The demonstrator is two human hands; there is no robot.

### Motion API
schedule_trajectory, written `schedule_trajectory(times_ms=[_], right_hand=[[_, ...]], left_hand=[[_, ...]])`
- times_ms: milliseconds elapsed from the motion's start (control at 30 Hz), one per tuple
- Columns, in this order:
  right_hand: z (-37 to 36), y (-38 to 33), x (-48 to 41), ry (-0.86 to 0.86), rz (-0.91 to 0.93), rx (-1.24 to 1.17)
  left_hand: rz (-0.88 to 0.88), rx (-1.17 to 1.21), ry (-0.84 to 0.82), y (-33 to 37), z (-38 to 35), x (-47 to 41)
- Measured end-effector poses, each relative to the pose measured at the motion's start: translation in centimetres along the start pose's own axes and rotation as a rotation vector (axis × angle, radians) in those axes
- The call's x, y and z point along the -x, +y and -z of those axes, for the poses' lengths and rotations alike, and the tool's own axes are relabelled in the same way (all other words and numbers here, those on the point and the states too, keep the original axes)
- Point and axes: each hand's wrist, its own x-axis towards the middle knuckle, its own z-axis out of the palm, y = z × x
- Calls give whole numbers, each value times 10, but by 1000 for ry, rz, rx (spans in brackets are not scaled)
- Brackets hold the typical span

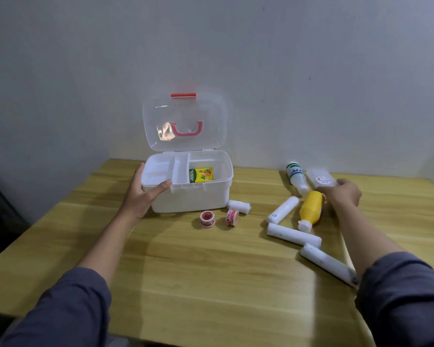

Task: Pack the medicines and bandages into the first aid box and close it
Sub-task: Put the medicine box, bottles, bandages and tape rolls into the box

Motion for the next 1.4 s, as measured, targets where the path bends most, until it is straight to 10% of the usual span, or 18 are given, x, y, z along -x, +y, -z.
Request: schedule_trajectory(times_ms=[267, 600, 1400], right_hand=[[-2, -41, 18, 6, 226, -120], [-74, -115, 105, -715, 723, 179], [-156, -133, 121, -782, 1080, 697]], left_hand=[[35, 60, -8, -2, 1, -1], [51, 29, -53, -5, 3, -3], [81, -67, -84, -5, 9, -9]])
